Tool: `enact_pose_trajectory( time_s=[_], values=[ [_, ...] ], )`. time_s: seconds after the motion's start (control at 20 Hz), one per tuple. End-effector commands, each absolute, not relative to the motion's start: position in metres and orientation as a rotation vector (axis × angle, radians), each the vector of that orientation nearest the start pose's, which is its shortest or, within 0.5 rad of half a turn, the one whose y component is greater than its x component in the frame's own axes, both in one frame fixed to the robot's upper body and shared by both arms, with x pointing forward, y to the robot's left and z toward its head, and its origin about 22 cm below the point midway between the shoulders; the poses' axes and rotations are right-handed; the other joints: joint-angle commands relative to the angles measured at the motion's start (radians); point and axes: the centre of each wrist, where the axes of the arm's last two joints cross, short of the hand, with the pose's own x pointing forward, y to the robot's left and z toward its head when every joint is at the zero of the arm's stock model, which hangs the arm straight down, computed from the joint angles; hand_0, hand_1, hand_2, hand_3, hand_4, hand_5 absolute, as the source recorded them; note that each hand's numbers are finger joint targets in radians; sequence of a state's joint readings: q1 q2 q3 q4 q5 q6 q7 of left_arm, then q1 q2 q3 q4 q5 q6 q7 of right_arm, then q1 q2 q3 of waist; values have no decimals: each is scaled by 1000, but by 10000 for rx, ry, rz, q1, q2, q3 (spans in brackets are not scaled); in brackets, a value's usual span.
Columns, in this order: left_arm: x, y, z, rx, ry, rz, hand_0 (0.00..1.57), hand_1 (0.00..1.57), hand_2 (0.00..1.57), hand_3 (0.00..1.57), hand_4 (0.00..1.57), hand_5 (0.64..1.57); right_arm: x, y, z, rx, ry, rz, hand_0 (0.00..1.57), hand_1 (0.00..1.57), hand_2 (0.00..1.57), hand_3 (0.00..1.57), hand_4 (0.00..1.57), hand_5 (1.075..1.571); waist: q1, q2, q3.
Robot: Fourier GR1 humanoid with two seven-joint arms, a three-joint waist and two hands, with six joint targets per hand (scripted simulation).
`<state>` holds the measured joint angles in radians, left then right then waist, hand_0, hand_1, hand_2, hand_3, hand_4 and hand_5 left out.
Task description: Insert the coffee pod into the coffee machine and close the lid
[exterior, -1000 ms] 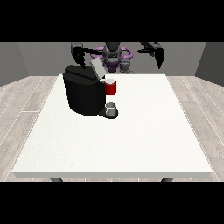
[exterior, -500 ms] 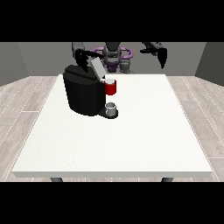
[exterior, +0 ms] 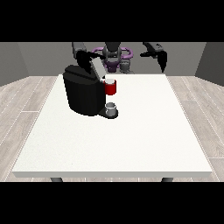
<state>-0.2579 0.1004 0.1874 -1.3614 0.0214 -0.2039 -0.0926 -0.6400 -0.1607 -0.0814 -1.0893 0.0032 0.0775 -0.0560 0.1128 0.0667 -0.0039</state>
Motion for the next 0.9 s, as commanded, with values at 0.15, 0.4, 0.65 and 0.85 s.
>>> enact_pose_trajectory(
  time_s=[0.15,0.4,0.65,0.85],
  values=[
    [311,274,26,-163,-16945,-1200,0,0,0,0,0,1571,392,-195,79,254,-17355,3225,0,0,0,0,0,1571,-89,165,38],
    [289,253,10,-375,-16794,-1424,0,0,0,0,141,1571,389,-206,60,93,-17030,3563,0,0,0,0,182,1571,389,-66,41],
    [311,268,25,-480,-17052,-1183,0,0,0,0,156,1571,409,-187,107,-72,-17964,4173,0,0,0,0,0,1571,257,451,38],
    [305,270,15,-400,-16936,-1434,0,0,0,0,167,1571,409,-165,114,-284,-17887,4762,0,0,0,0,125,1571,276,168,37]
  ],
)
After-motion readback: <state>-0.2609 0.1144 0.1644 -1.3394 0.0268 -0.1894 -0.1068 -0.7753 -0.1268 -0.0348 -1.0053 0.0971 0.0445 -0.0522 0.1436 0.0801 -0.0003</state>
